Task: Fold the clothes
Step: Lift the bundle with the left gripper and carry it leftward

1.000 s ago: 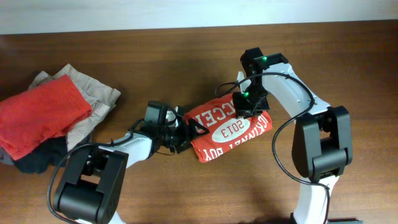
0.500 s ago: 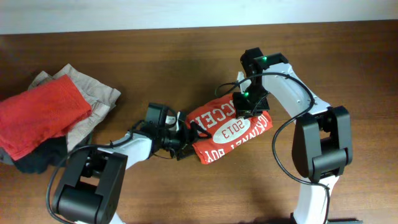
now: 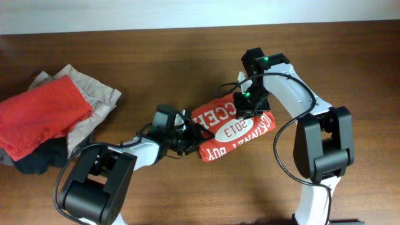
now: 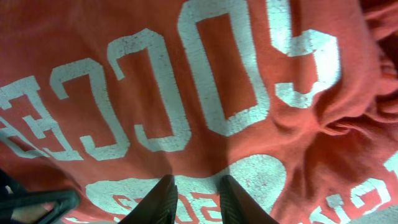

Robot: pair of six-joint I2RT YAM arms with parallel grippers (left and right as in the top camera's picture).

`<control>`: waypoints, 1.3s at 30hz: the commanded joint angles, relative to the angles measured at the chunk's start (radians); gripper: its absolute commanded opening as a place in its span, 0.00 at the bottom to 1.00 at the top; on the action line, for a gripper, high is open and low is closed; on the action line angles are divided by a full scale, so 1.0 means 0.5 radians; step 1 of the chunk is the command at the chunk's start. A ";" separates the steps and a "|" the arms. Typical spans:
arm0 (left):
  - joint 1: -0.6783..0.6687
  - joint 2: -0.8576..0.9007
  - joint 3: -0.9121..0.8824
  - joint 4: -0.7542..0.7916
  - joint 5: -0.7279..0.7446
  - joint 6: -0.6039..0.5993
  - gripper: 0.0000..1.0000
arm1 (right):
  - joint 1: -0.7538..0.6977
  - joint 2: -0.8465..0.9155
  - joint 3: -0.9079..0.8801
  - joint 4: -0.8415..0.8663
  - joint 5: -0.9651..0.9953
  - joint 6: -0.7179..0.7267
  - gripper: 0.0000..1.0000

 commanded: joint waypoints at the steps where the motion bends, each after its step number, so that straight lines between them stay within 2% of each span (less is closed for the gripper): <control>1: -0.007 0.061 -0.040 0.101 -0.175 -0.002 0.43 | 0.022 0.004 -0.016 0.009 -0.039 0.013 0.28; 7: -0.012 0.061 -0.040 0.336 -0.188 0.099 0.10 | 0.022 0.004 -0.016 0.008 -0.039 0.013 0.27; 10: -0.011 0.060 -0.040 0.377 -0.152 0.179 0.00 | 0.022 0.004 -0.016 0.008 -0.038 0.012 0.27; 17: 0.008 0.060 -0.040 0.375 -0.076 0.209 0.00 | 0.022 0.004 -0.016 0.000 -0.038 0.012 0.27; 18: 0.007 0.060 -0.040 0.372 -0.076 0.209 0.02 | 0.022 0.004 -0.016 0.000 -0.038 0.012 0.27; 19: 0.007 0.060 -0.040 0.356 -0.076 0.208 0.17 | 0.022 0.004 -0.016 0.000 -0.038 0.012 0.27; 20: 0.007 0.060 -0.040 0.320 -0.089 0.200 0.45 | 0.022 0.004 -0.016 0.000 -0.038 0.012 0.27; 21: 0.005 0.060 -0.040 0.261 -0.123 0.169 0.50 | 0.022 0.004 -0.016 0.001 -0.039 0.012 0.27; 22: 0.005 0.062 -0.040 0.195 -0.173 0.127 0.59 | 0.022 0.004 -0.016 0.001 -0.039 0.012 0.27; 23: 0.005 0.072 -0.040 0.171 -0.207 0.096 0.64 | 0.022 0.004 -0.016 0.001 -0.039 0.012 0.27; 26: -0.005 0.141 -0.038 0.293 -0.201 0.030 0.67 | 0.022 0.004 -0.016 -0.001 -0.039 0.012 0.28; 31: -0.031 0.364 0.100 0.422 0.000 -0.005 0.67 | 0.045 0.004 -0.016 0.000 -0.040 0.012 0.28; 33: -0.035 0.407 0.158 0.421 0.045 -0.002 0.57 | 0.066 0.004 -0.016 -0.001 -0.040 0.012 0.28; 36: -0.039 0.416 0.181 0.422 0.072 0.056 0.22 | 0.100 0.004 -0.016 0.000 -0.037 0.012 0.28; 37: -0.038 0.416 0.183 0.423 0.078 0.059 0.14 | 0.111 0.004 -0.016 0.001 -0.031 0.013 0.28; 39: -0.037 0.416 0.183 0.423 0.076 0.069 0.05 | 0.120 0.004 -0.016 0.002 -0.015 0.013 0.26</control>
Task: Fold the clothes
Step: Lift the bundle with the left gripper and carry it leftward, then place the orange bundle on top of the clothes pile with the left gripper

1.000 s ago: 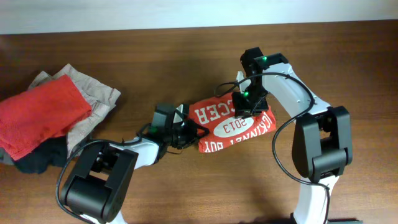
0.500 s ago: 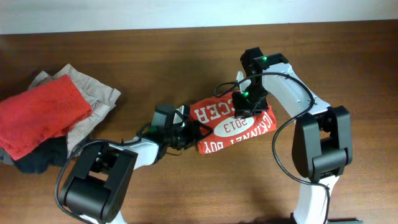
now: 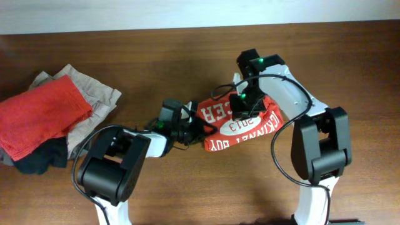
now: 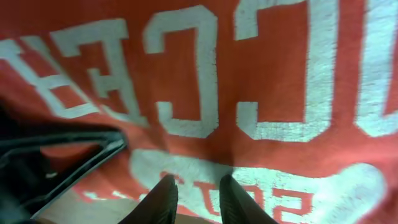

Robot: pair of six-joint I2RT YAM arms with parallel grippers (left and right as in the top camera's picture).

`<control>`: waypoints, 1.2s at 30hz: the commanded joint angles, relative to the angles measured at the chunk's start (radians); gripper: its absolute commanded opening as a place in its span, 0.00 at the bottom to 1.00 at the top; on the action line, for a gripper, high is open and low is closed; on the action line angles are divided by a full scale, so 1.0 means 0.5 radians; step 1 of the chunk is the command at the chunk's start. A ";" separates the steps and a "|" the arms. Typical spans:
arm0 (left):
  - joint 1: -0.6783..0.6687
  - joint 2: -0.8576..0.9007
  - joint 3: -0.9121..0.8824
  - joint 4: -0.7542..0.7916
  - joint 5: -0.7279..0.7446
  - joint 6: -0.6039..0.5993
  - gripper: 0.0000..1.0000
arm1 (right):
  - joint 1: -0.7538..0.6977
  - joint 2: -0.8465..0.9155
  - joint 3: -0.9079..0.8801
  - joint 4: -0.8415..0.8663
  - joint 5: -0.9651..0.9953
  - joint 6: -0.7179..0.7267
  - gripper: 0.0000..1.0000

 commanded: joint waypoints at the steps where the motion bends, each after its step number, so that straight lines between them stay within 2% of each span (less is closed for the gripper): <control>1: -0.005 0.045 0.005 0.006 0.024 0.047 0.02 | 0.042 0.004 -0.016 0.002 0.005 0.008 0.25; 7: 0.057 0.038 0.005 0.111 0.199 0.132 0.00 | -0.022 -0.027 0.004 -0.013 0.218 0.007 0.22; 11: 0.179 -0.015 0.005 0.145 0.346 0.219 0.00 | -0.174 -0.114 0.084 -0.088 0.229 0.007 0.20; 17: 0.432 -0.228 0.022 0.541 0.642 0.210 0.01 | -0.522 -0.362 0.233 -0.159 0.143 0.007 0.22; 21: 0.549 -0.372 0.085 0.540 0.744 0.208 0.00 | -0.658 -0.460 0.234 -0.160 0.047 0.006 0.22; 26: 0.690 -0.461 0.185 0.540 0.848 0.207 0.01 | -0.690 -0.473 0.233 -0.177 0.047 0.006 0.22; 36: 1.247 -0.610 0.664 0.542 1.187 -0.087 0.00 | -0.673 -0.473 0.233 -0.198 0.047 0.006 0.22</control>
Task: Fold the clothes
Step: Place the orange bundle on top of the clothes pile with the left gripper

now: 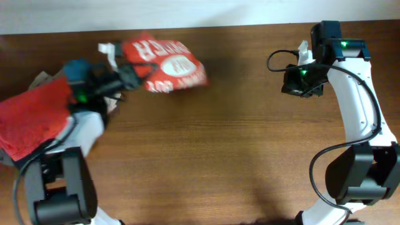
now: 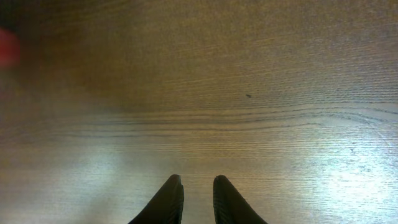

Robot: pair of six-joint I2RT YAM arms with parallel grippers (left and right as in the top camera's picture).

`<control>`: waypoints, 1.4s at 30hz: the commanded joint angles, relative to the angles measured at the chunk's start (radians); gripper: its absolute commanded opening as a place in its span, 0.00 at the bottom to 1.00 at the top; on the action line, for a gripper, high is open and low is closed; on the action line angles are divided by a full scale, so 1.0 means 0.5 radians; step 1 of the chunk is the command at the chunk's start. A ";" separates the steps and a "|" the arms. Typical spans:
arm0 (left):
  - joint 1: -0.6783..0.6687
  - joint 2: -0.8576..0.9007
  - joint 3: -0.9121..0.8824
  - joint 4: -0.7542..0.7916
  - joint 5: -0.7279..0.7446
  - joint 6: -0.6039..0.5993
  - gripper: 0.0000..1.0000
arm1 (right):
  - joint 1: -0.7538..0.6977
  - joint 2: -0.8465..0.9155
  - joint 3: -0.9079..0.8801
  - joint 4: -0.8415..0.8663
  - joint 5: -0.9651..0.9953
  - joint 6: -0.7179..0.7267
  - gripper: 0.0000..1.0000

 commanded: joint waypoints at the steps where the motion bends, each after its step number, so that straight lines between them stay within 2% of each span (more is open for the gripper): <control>1: 0.244 -0.159 0.257 0.028 0.285 -0.163 0.00 | 0.011 -0.002 0.018 -0.014 -0.033 0.006 0.22; 11: 0.927 -0.201 0.513 0.056 0.655 -0.217 0.01 | 0.011 -0.002 0.018 -0.023 -0.040 0.007 0.22; 15: 1.208 -0.198 0.513 0.052 0.655 -0.094 0.00 | 0.011 -0.002 0.018 -0.027 -0.040 0.007 0.22; 19: 1.337 -0.198 0.511 0.020 0.656 0.036 0.00 | 0.011 -0.002 0.018 -0.027 -0.040 0.007 0.22; 26: 1.521 -0.111 0.511 -0.342 0.655 0.290 0.00 | 0.011 -0.002 0.018 -0.069 -0.039 0.006 0.21; 31: 1.462 -0.070 0.512 -0.339 0.642 0.286 0.00 | 0.011 -0.002 0.018 -0.056 -0.038 0.006 0.21; 40: 0.964 -0.069 0.525 -0.058 0.451 0.283 0.01 | 0.011 -0.002 0.018 -0.056 -0.038 0.007 0.22; 42: 0.880 -0.056 0.547 -0.014 0.449 0.346 0.01 | 0.011 -0.002 0.018 -0.062 -0.038 0.007 0.22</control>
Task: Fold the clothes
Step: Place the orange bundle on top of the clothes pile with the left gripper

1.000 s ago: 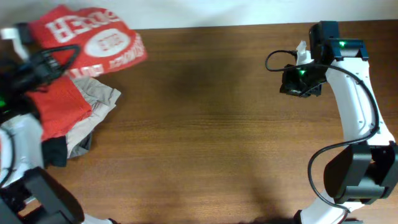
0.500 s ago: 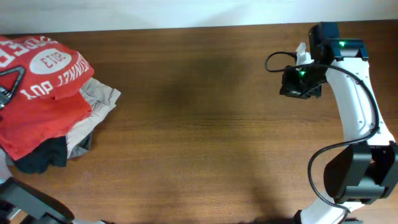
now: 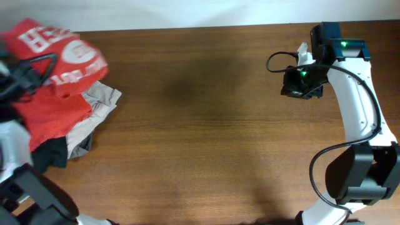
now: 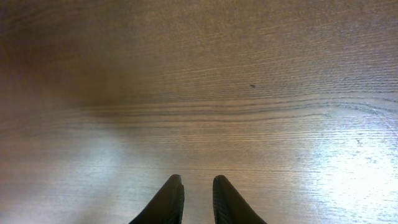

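The folded red shirt with white print (image 3: 62, 53) hangs at the far left over the pile of clothes, blurred by motion. My left gripper (image 3: 32, 67) is shut on its near edge, and the arm runs off the left border. The pile holds a plain red garment (image 3: 53, 115), a beige one (image 3: 100, 100) and a dark one (image 3: 53, 155). My right gripper (image 3: 292, 86) hovers over bare wood at the far right. Its fingers (image 4: 171, 196) stand a narrow gap apart with nothing between them (image 4: 196, 182).
The brown wooden table (image 3: 200, 125) stretches between the pile at the left and my right arm at the right. A white wall strip borders the table's far edge (image 3: 187, 12). The right wrist view shows only wood grain.
My left gripper has carried the printed red shirt further left, from beside the pile to above it. The right arm has stayed where it was.
Both grippers were at the folded printed shirt in the table's middle, the right one pressing on top. Then the shirt sat slightly tighter under them. Later the left gripper held it near the pile and the right had withdrawn to the far right. Now it hangs over the pile.
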Robot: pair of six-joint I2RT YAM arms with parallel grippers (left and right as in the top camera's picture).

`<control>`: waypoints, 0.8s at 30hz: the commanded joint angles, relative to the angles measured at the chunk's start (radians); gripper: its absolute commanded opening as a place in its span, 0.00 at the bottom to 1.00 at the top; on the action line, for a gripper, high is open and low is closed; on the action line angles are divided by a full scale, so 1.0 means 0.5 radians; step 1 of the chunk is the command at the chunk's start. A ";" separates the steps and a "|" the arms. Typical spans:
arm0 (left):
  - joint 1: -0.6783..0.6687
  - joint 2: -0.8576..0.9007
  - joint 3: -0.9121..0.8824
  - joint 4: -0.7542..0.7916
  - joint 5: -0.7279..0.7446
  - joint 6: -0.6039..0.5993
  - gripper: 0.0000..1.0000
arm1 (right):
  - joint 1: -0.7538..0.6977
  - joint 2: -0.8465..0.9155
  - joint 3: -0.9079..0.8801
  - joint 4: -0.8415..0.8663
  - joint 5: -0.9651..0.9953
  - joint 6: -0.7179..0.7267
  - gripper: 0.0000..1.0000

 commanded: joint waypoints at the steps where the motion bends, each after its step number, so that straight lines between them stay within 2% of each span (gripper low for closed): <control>1: -0.182 0.031 0.098 0.066 -0.059 0.172 0.01 | 0.011 -0.002 0.018 -0.008 -0.010 0.007 0.21; 10: -0.165 0.338 0.112 0.067 0.026 0.419 0.00 | 0.011 -0.002 0.018 -0.066 -0.011 0.007 0.21; 16: -0.023 0.528 0.140 0.120 0.144 0.375 0.01 | 0.011 -0.002 0.018 -0.116 -0.011 0.008 0.21; 20: 0.069 0.512 0.166 0.240 0.149 0.093 0.01 | 0.011 -0.002 0.018 -0.121 -0.011 0.008 0.21; 23: 0.140 0.481 0.170 0.484 0.149 -0.246 0.01 | 0.011 -0.002 0.018 -0.124 -0.011 0.008 0.21; 24: 0.187 0.459 0.170 0.685 0.149 -0.489 0.01 | 0.011 -0.002 0.018 -0.124 -0.011 0.008 0.21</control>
